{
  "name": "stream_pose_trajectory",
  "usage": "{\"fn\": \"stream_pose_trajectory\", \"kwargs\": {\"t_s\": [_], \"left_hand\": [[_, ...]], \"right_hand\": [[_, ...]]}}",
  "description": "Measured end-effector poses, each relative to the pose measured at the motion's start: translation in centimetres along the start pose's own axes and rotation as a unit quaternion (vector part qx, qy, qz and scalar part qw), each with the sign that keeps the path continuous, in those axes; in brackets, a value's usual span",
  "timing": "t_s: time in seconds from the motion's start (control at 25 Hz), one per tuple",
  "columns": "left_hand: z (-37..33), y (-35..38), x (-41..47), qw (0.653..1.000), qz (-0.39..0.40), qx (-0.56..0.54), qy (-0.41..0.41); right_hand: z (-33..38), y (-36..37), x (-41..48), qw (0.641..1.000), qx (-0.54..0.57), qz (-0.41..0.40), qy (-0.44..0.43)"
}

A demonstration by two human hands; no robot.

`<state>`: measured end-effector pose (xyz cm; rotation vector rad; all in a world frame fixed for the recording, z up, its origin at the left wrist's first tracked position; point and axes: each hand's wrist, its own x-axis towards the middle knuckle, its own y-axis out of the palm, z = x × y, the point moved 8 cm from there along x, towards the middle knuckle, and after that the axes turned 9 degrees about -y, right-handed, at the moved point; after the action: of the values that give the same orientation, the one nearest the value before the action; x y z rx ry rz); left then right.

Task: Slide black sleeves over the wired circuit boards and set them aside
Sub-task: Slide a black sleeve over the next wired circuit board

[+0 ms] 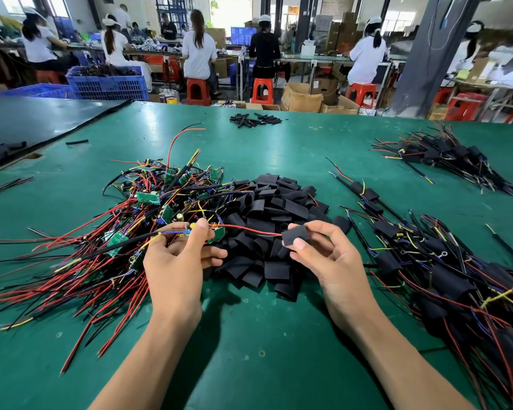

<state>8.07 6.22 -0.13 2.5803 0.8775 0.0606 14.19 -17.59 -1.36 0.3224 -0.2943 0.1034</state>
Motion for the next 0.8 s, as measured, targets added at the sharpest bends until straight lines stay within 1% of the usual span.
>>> {"fn": "stream_pose_trajectory", "kwargs": {"t_s": [0.12, 0.2, 0.32, 0.48, 0.56, 0.8], "left_hand": [[0.1, 1.1, -0.6, 0.999, 0.044, -0.005, -0.006], [0.2, 2.1, -1.2, 0.996, 0.088, -0.010, -0.022], [1.1, 3.5, -2.1, 0.985, 0.157, -0.015, -0.068], [2.8, 4.9, -3.1, 0.965, 0.224, -0.018, -0.138], [3.4, 5.2, -3.4, 0.958, 0.239, -0.010, -0.156], [4.1, 5.0, -3.1, 0.952, 0.240, -0.016, -0.189]], "right_hand": [[-0.3, 0.6, -0.3, 0.999, 0.050, -0.006, 0.017], [-0.5, 1.0, -0.5, 0.996, 0.083, -0.006, 0.028], [-0.9, 1.4, -0.5, 0.991, 0.127, -0.012, 0.045], [-0.9, 1.9, -0.7, 0.985, 0.161, -0.006, 0.055], [-1.0, 2.0, -0.8, 0.985, 0.163, -0.007, 0.058], [-0.7, 2.4, -1.0, 0.984, 0.167, -0.001, 0.060]]}}
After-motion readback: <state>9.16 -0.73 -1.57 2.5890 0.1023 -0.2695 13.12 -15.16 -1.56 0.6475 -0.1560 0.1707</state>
